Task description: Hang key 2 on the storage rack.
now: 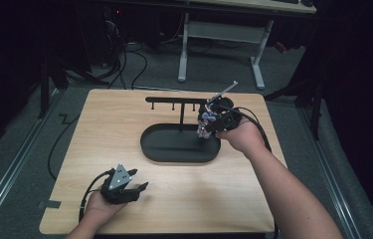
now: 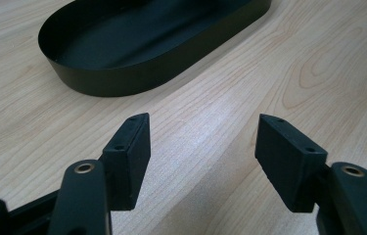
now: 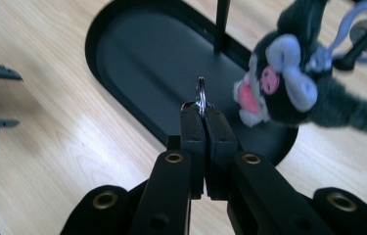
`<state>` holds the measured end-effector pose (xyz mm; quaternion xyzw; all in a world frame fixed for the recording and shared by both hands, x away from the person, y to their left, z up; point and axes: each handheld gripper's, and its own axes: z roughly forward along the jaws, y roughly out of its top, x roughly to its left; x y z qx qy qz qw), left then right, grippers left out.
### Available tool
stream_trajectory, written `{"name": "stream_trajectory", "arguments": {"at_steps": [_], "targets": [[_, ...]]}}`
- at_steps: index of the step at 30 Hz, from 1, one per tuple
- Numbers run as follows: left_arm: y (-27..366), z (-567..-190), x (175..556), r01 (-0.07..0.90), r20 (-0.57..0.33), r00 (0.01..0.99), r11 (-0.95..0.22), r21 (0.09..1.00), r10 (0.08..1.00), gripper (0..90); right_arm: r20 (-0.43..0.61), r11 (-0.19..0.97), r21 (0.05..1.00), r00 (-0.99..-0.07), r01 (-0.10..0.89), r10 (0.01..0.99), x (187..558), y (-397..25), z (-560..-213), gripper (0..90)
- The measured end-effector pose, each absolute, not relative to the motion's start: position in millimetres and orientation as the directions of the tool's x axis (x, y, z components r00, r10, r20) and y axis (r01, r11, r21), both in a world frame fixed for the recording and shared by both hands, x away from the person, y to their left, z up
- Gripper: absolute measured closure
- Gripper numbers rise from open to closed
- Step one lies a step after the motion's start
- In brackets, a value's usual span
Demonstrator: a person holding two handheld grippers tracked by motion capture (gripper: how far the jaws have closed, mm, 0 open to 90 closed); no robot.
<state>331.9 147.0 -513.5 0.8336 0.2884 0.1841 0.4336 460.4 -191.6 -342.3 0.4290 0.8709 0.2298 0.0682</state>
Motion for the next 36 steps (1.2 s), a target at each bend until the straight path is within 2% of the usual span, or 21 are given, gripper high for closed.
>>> {"name": "stream_trajectory", "arguments": {"at_steps": [16, 28, 36], "targets": [[148, -513, 332, 0.321, 0.054, 0.767, -0.455, 0.831, 0.640, 38.8, 0.104, 0.498, 0.495, -0.618, 0.712, 0.779, 494, -170, -332, 89.0], [148, -513, 332, 0.324, 0.052, 0.768, -0.457, 0.828, 0.638, 38.8, 0.152, 0.445, 0.509, -0.586, 0.736, 0.796, 512, -177, -334, 88.8], [148, -514, 333, 0.323, 0.051, 0.767, -0.455, 0.830, 0.639, 38.8, 0.132, 0.431, 0.507, -0.561, 0.747, 0.817, 526, -178, -340, 86.3]]}}
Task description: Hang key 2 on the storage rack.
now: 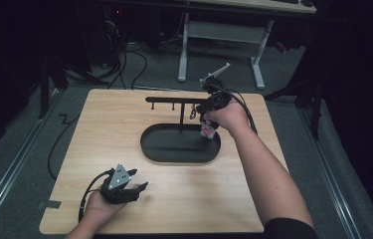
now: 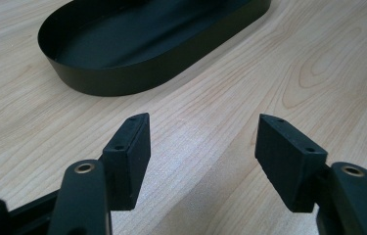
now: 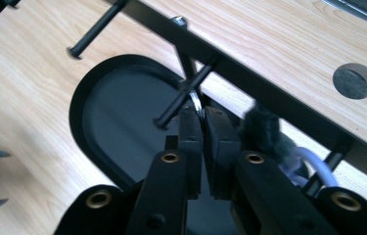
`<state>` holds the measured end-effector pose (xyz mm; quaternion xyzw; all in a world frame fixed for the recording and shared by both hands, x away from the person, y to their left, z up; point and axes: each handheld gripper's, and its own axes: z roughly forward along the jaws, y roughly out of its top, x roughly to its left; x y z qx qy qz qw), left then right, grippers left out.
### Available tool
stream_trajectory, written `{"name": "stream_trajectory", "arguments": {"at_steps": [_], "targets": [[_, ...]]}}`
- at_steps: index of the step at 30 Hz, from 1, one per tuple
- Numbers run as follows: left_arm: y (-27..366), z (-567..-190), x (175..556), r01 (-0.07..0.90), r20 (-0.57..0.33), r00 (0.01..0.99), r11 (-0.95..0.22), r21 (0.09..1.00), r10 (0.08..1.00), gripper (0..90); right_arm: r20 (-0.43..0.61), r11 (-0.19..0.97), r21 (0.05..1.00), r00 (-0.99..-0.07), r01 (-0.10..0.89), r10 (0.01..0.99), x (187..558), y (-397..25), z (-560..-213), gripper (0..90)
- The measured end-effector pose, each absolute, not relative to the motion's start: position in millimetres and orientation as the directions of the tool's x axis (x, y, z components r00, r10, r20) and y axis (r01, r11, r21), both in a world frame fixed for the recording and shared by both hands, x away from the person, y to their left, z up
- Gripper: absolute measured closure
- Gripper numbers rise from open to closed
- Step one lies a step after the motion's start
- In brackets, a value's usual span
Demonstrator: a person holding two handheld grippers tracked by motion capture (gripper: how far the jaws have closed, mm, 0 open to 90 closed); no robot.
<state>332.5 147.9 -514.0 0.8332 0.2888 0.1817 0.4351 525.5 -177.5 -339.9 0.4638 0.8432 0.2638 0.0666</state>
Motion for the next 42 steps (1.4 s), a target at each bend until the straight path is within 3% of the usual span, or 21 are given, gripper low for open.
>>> {"name": "stream_trajectory", "arguments": {"at_steps": [6, 15, 42], "targets": [[148, -514, 333, 0.325, 0.050, 0.770, -0.458, 0.827, 0.636, 38.8, 0.151, 0.386, 0.534, -0.534, 0.752, 0.832, 521, -184, -339, 78.1], [145, -514, 333, 0.322, 0.054, 0.774, -0.465, 0.825, 0.630, 38.8, 0.136, 0.389, 0.580, -0.556, 0.716, 0.820, 482, -198, -346, 70.3], [136, -516, 330, 0.318, 0.062, 0.788, -0.491, 0.811, 0.612, 39.9, 0.032, 0.390, 0.703, -0.574, 0.594, 0.818, 375, -244, -448, 42.1]]}}
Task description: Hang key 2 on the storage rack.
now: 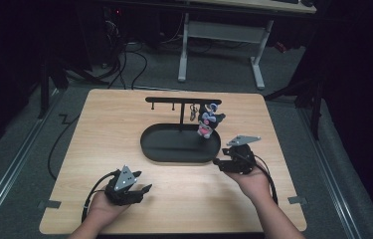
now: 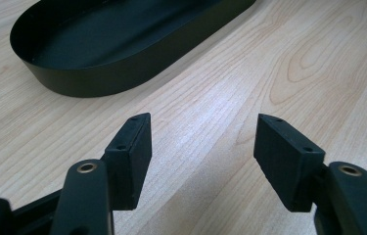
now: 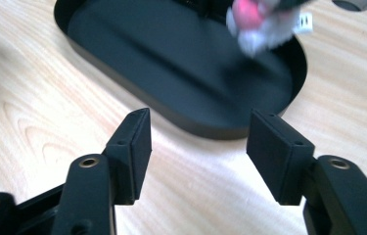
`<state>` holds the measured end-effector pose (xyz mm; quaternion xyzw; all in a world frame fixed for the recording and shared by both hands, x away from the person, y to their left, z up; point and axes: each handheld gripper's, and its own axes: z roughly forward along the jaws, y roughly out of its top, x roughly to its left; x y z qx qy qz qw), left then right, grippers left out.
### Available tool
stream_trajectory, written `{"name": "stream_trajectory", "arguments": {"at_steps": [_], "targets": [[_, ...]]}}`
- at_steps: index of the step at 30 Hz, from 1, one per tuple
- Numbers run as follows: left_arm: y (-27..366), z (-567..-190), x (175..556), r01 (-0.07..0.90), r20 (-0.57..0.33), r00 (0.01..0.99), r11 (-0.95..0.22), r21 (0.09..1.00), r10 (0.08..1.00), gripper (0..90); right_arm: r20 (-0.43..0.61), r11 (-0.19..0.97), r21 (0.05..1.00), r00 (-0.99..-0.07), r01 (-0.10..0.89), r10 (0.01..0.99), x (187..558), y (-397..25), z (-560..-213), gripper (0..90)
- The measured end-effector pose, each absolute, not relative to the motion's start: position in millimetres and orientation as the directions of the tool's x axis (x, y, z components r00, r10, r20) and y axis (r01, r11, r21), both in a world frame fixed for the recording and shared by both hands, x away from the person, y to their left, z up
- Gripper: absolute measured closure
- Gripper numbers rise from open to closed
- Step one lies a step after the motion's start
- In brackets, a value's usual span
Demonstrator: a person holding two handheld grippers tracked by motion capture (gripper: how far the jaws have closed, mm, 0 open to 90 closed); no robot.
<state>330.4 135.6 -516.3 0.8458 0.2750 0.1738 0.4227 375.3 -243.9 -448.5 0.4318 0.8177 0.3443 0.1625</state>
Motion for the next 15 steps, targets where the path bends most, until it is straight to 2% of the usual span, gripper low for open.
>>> {"name": "stream_trajectory", "arguments": {"at_steps": [8, 15], "targets": [[134, -517, 329, 0.319, 0.061, 0.789, -0.493, 0.809, 0.611, 39.9, 0.001, 0.358, 0.768, -0.560, 0.531, 0.829, 337, -261, -481, 37.0], [132, -518, 328, 0.317, 0.061, 0.793, -0.498, 0.807, 0.606, 39.8, 0.018, 0.300, 0.788, -0.507, 0.538, 0.862, 308, -284, -512, 26.1]]}}
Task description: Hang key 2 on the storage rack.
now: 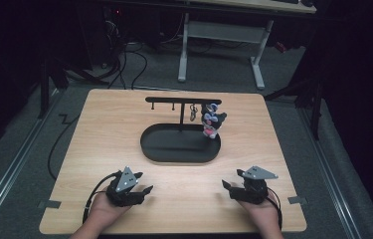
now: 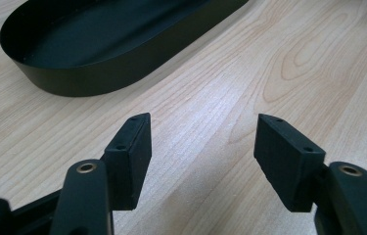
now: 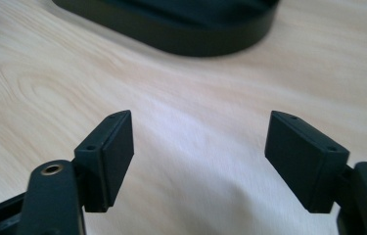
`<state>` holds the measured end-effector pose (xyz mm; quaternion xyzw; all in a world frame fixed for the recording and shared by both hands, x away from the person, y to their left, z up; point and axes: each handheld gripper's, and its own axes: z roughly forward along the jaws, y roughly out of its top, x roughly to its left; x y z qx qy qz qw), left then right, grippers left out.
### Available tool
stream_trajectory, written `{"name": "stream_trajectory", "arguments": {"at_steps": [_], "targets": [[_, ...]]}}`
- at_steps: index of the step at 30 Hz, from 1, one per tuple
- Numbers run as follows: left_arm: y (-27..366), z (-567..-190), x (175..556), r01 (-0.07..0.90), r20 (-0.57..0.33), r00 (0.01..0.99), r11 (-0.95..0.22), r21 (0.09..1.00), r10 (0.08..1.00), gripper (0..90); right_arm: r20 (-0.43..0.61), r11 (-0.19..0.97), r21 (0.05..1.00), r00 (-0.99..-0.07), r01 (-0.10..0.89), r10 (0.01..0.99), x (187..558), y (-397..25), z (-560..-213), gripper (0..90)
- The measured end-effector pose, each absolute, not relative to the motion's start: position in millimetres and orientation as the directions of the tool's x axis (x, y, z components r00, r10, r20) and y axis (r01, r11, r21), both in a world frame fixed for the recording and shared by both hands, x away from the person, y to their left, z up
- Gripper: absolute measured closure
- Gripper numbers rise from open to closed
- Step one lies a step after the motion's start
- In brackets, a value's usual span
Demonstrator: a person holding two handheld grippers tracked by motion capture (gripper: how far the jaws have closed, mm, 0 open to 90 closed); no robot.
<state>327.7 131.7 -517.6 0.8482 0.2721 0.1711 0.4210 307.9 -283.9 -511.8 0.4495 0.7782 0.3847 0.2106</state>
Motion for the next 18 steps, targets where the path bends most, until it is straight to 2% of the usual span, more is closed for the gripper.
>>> {"name": "stream_trajectory", "arguments": {"at_steps": [4, 18], "targets": [[130, -518, 328, 0.316, 0.060, 0.797, -0.500, 0.806, 0.601, 39.7, 0.016, 0.296, 0.784, -0.493, 0.546, 0.870, 295, -293, -523, 21.5], [131, -516, 328, 0.310, 0.054, 0.802, -0.491, 0.814, 0.595, 39.5, 0.022, 0.274, 0.792, -0.475, 0.545, 0.880, 294, -294, -527, 20.5]]}}
